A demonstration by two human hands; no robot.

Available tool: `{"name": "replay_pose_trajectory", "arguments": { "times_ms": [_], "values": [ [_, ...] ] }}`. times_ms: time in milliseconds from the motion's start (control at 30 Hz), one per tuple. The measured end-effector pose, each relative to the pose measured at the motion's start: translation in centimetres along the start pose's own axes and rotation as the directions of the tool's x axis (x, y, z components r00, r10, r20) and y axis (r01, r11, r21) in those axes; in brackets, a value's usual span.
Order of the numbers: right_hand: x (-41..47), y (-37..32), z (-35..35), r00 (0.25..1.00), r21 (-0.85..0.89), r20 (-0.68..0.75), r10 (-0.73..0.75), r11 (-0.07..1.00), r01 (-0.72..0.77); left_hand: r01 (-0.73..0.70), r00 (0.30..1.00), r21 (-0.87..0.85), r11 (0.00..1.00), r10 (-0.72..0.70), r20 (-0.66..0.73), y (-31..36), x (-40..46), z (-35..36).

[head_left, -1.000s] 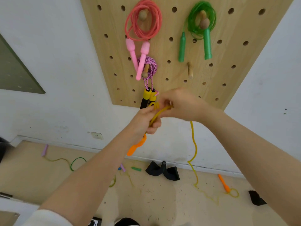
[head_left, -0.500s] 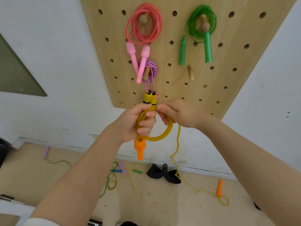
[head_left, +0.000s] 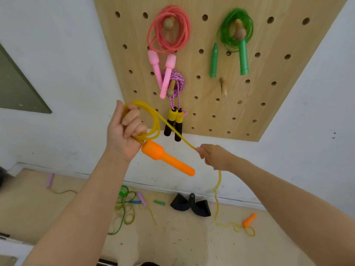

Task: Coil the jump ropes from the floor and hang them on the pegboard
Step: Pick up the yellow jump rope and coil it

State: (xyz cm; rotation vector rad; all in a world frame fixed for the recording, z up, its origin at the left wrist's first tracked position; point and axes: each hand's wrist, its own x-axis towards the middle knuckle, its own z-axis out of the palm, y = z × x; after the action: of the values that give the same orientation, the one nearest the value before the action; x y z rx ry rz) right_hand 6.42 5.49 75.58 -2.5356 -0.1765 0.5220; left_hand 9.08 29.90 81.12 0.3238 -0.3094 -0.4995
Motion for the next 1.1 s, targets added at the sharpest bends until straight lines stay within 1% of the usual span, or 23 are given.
{"name": "replay_pose_trajectory", "arguments": {
  "times_ms": [67, 133, 200, 267, 300, 333, 400, 467, 533, 600, 633, 667, 700, 733, 767, 800, 833, 900, 967, 1000, 1033, 1067, 1100],
  "values": [
    [0.5, -1.0, 0.9, 0.999, -0.381, 0.033, 0.038, 0.924, -0.023, -0.047, 0.966, 0.236, 0.971, 0.104, -0.236, -1.5, 0.0, -0.1],
    [0.3, -2.8, 1.5, 0.996, -0.529, 0.084, 0.04, 0.849, 0.01, -0.001, 0.905, 0.467, 0.884, 0.2, -0.376, -3.5, 0.2, -0.3],
    [-0.5, -5.3, 1.7, 0.996, -0.574, 0.08, -0.049, 0.815, 0.086, 0.143, 0.867, 0.688, 0.711, 0.245, -0.434, -5.0, 0.3, -0.4],
    [-1.3, -7.7, 1.2, 0.972, -0.552, 0.043, -0.23, 0.806, 0.215, 0.267, 0.877, 0.834, 0.483, 0.237, -0.418, -6.0, -0.2, -0.7],
    [-1.7, -8.8, 0.6, 0.941, -0.525, 0.042, -0.334, 0.794, 0.306, 0.287, 0.89, 0.865, 0.411, 0.22, -0.4, -6.4, -0.5, -0.8],
    [-2.0, -9.6, -0.2, 0.906, -0.501, 0.048, -0.421, 0.774, 0.386, 0.296, 0.898, 0.872, 0.389, 0.198, -0.393, -6.6, -0.8, -0.7],
    [-2.3, -10.4, -2.3, 0.87, -0.44, 0.036, -0.492, 0.774, 0.456, 0.308, 0.901, 0.834, 0.457, 0.14, -0.41, -6.6, -1.1, -0.4],
    [-2.3, -10.1, -3.9, 0.872, -0.342, -0.08, -0.484, 0.835, 0.432, 0.327, 0.904, 0.78, 0.534, 0.065, -0.423, -6.4, -0.9, 0.0],
    [-2.2, -9.2, -4.3, 0.874, -0.225, -0.207, -0.439, 0.891, 0.394, 0.409, 0.898, 0.782, 0.47, -0.059, -0.435, -5.9, -0.7, 0.6],
    [-2.1, -8.5, -4.4, 0.887, -0.07, -0.203, -0.416, 0.909, 0.41, 0.519, 0.854, 0.766, 0.379, -0.269, -0.445, -5.2, -0.8, 1.1],
    [-2.1, -8.1, -4.7, 0.89, 0.045, -0.175, -0.421, 0.899, 0.435, 0.564, 0.819, 0.727, 0.393, -0.38, -0.43, -4.8, -0.9, 1.2],
    [-2.2, -8.0, -5.1, 0.888, 0.187, -0.147, -0.436, 0.869, 0.458, 0.586, 0.798, 0.67, 0.456, -0.471, -0.377, -4.3, -1.2, 1.2],
    [-2.3, -7.7, -5.5, 0.885, 0.322, -0.136, -0.445, 0.825, 0.465, 0.58, 0.794, 0.593, 0.559, -0.551, -0.256, -4.0, -1.5, 1.2],
    [-2.4, -7.2, -5.9, 0.884, 0.446, -0.14, -0.446, 0.769, 0.458, 0.562, 0.793, 0.47, 0.681, -0.606, -0.069, -3.8, -1.5, 1.0],
    [-2.3, -6.7, -6.1, 0.886, 0.546, -0.143, -0.441, 0.712, 0.442, 0.541, 0.794, 0.304, 0.784, -0.596, 0.124, -3.6, -1.7, 1.0],
    [-2.1, -6.3, -6.0, 0.894, 0.616, -0.142, -0.426, 0.669, 0.416, 0.488, 0.826, 0.145, 0.861, -0.509, 0.242, -3.3, -1.9, 1.0],
    [-1.8, -5.8, -5.6, 0.908, 0.644, -0.141, -0.394, 0.66, 0.387, 0.38, 0.887, 0.07, 0.922, -0.385, 0.256, -2.7, -2.1, 1.2],
    [-1.0, -4.8, -4.2, 0.944, 0.604, -0.111, -0.31, 0.733, 0.312, 0.214, 0.964, 0.015, 0.977, -0.213, 0.16, -1.9, -2.3, 1.4],
    [-0.4, -4.3, -2.4, 0.974, 0.421, 0.001, -0.226, 0.884, 0.205, 0.051, 0.998, 0.008, 0.999, -0.051, -0.031, -2.0, -2.0, 1.8],
    [-0.4, -4.4, -1.5, 0.98, 0.308, 0.079, -0.185, 0.939, 0.152, -0.037, 0.98, 0.066, 0.997, 0.049, -0.191, -2.4, -1.6, 1.8],
    [-0.3, -4.8, -0.8, 0.975, 0.199, 0.164, -0.15, 0.973, 0.116, -0.105, 0.926, 0.128, 0.986, 0.144, -0.349, -2.7, -1.5, 1.6],
    [-0.4, -5.4, -0.2, 0.963, 0.102, 0.244, -0.118, 0.99, 0.095, -0.179, 0.864, 0.201, 0.963, 0.251, -0.437, -2.9, -1.4, 1.2],
    [-0.5, -6.2, 0.1, 0.947, 0.0, 0.309, -0.088, 0.996, 0.092, -0.208, 0.823, 0.273, 0.939, 0.319, -0.469, -3.3, -1.3, 0.9]
  ]
}}
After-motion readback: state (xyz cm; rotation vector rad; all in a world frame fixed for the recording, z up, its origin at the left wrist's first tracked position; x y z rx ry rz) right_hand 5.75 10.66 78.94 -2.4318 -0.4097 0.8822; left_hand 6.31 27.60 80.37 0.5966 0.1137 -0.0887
